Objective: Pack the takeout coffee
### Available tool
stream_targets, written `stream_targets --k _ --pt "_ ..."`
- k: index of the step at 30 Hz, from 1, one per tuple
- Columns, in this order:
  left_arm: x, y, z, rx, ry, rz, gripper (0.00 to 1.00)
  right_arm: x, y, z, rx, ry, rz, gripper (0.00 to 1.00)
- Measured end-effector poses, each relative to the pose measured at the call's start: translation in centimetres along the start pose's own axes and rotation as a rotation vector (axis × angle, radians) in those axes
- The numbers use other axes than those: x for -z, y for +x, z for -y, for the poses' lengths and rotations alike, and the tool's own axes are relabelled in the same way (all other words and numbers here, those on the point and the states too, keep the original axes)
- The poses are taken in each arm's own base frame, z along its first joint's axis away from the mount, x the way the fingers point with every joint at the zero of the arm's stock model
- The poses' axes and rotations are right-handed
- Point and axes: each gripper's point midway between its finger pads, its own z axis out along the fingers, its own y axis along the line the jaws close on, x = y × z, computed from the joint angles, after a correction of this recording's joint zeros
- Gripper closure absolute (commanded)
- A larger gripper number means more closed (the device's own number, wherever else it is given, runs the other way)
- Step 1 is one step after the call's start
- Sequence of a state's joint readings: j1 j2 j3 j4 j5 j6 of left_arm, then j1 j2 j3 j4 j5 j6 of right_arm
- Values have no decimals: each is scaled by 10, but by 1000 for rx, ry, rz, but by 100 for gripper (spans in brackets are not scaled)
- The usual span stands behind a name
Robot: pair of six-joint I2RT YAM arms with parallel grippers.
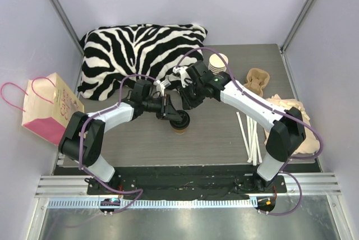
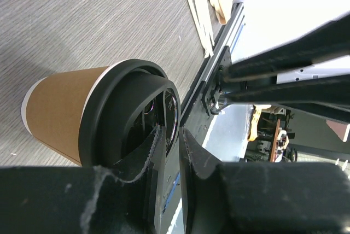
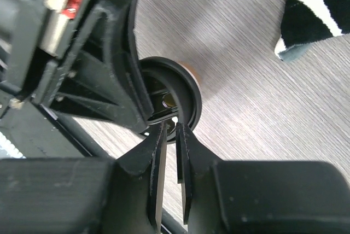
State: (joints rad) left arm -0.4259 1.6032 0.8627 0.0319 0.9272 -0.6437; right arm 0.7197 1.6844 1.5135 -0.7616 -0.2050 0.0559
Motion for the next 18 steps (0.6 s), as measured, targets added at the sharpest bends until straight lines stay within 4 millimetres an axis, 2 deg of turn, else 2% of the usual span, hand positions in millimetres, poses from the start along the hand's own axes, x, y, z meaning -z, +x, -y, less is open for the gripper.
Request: stream_targets --k 3,7,13,15,18 --pt "0 0 -1 2 0 -1 79 -11 6 3 3 0 -25 79" --pt "0 0 -2 3 0 -3 80 -37 31 7 -4 -7 -93 87" --pt "-1 1 -6 15 4 -11 84 -40 29 7 8 -27 -54 96" --pt "-1 0 -7 21 8 -15 84 -40 28 7 5 -35 -51 96" --pt "0 0 -7 29 12 -21 85 -39 28 6 0 -48 -50 90"
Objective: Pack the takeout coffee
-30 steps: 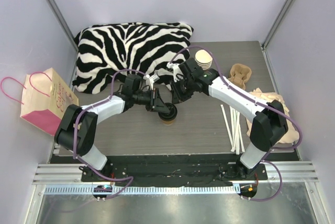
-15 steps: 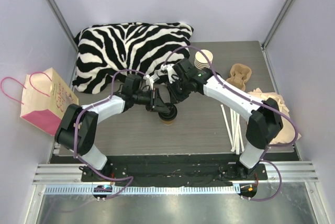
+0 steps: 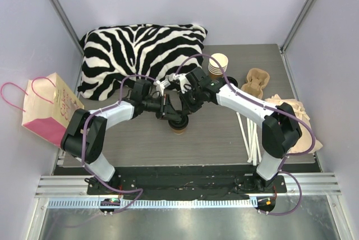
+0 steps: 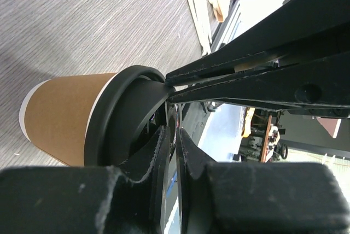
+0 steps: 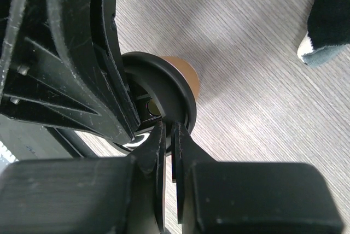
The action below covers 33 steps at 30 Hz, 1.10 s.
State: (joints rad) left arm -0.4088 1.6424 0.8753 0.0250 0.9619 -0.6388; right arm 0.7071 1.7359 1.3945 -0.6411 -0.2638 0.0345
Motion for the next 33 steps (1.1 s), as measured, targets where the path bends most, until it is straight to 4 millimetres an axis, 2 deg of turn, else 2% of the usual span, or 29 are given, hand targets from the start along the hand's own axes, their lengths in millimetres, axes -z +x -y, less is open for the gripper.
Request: stream_targets --k 3,6,13,17,22,24,27,28,29,33 --pt "0 -1 0 0 -1 1 85 3 0 1 -9 -7 -6 80" --pt "0 -1 0 -10 -1 2 85 9 -1 0 -19 -8 -18 77" --pt "0 -1 0 -15 -2 1 85 21 -22 -4 -10 -13 24 77" --pt "0 -1 0 -16 -2 0 85 20 -22 -3 -1 -14 21 81" --pt "0 -1 -1 -15 -6 1 85 -1 -11 0 -5 -37 5 89" --pt "1 -1 -2 -11 -6 -1 86 -1 -11 1 -4 -42 24 94" --pt "0 -1 -2 -6 -4 -5 86 -1 -12 0 0 -47 43 94" --pt "0 -1 -2 -5 -4 -6 86 -1 -12 0 0 -46 46 93" --pt "0 -1 -2 -4 -3 -7 86 -1 -12 1 1 -46 46 87" --pt "0 -2 -2 1 -3 -9 86 4 -14 4 -6 -39 42 75"
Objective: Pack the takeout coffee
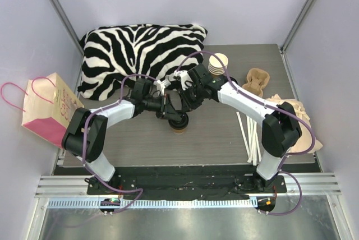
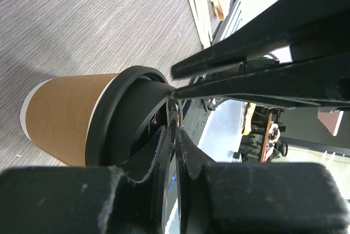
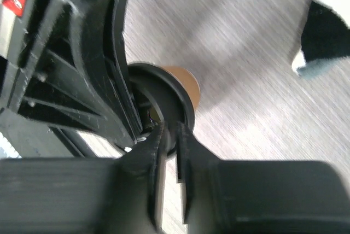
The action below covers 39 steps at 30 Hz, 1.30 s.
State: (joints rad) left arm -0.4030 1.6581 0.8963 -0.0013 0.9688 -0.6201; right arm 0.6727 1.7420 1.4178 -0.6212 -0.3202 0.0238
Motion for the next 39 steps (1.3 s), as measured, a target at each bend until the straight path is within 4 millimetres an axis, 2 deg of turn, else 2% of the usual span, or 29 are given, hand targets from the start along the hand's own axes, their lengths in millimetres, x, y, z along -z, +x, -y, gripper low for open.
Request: stream_targets --k 3,13,15,18,23,30,39 --pt "1 -1 -1 5 -2 2 86 7 2 1 -17 1 -19 68" --pt "1 -1 -2 9 -3 2 86 50 0 -25 -47 -51 56 69" --pt "1 -1 -2 10 -3 1 86 48 1 -28 -44 -57 55 71" --pt "1 -1 -2 12 0 -1 86 34 10 -27 -47 -61 19 76" --pt "2 -2 -2 16 0 -1 86 1 39 -18 -82 -58 -74 80" --pt "2 -3 -2 19 0 1 85 3 36 -17 -85 -56 -62 80" --pt "4 -12 3 7 -12 15 76 12 28 -9 -82 -32 -59 79"
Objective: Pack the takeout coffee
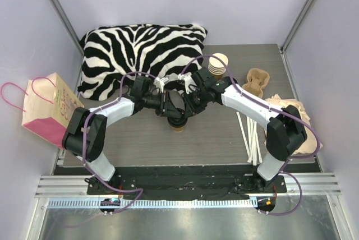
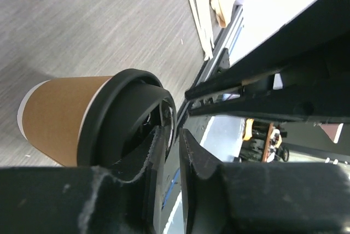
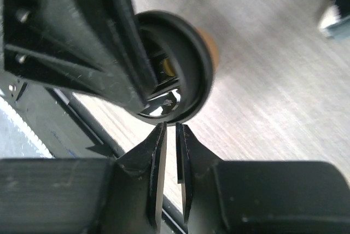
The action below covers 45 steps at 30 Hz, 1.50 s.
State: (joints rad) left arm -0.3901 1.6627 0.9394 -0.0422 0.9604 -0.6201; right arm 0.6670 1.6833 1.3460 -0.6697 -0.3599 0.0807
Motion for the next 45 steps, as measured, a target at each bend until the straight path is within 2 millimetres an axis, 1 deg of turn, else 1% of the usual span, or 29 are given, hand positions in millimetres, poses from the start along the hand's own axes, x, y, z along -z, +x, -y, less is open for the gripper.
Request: stream_targets --k 3,7,11,13,15,18,21,24,27,30,34,37,40,43,45 --pt "4 -4 5 -10 -10 16 72 1 -9 6 -7 11 13 79" --pt "15 -7 25 -50 3 41 67 -7 -16 13 -15 22 7 79" --pt "30 -11 44 -92 16 82 68 -16 -20 16 -18 22 -4 79" --pt "40 -17 45 -99 7 119 69 -19 -22 18 -17 23 -8 79" --pt "53 -27 37 -88 -19 171 69 -22 -25 18 -12 24 -8 79" --pt "71 -40 15 -41 -75 247 70 -25 -34 20 4 27 1 79" --pt "83 -45 -6 9 -130 293 72 -29 -44 22 16 29 11 79" --pt "87 -44 -22 36 -188 306 73 -34 -56 23 28 28 26 79" --pt "86 -42 -33 30 -227 300 73 -37 -67 23 39 27 42 79" --pt "82 -40 -48 35 -261 276 74 -35 -76 23 43 26 61 78" --pt "73 -36 -73 56 -300 214 77 -25 -89 26 19 16 97 77" --pt "68 -32 -84 64 -313 170 78 -15 -90 35 -13 20 106 76" --pt "63 -21 -86 77 -315 125 78 3 -88 41 -51 21 119 76" --pt "56 -12 -80 79 -300 87 78 23 -81 44 -89 21 131 76" --pt "48 -3 -75 74 -290 55 78 33 -77 43 -110 15 137 76"
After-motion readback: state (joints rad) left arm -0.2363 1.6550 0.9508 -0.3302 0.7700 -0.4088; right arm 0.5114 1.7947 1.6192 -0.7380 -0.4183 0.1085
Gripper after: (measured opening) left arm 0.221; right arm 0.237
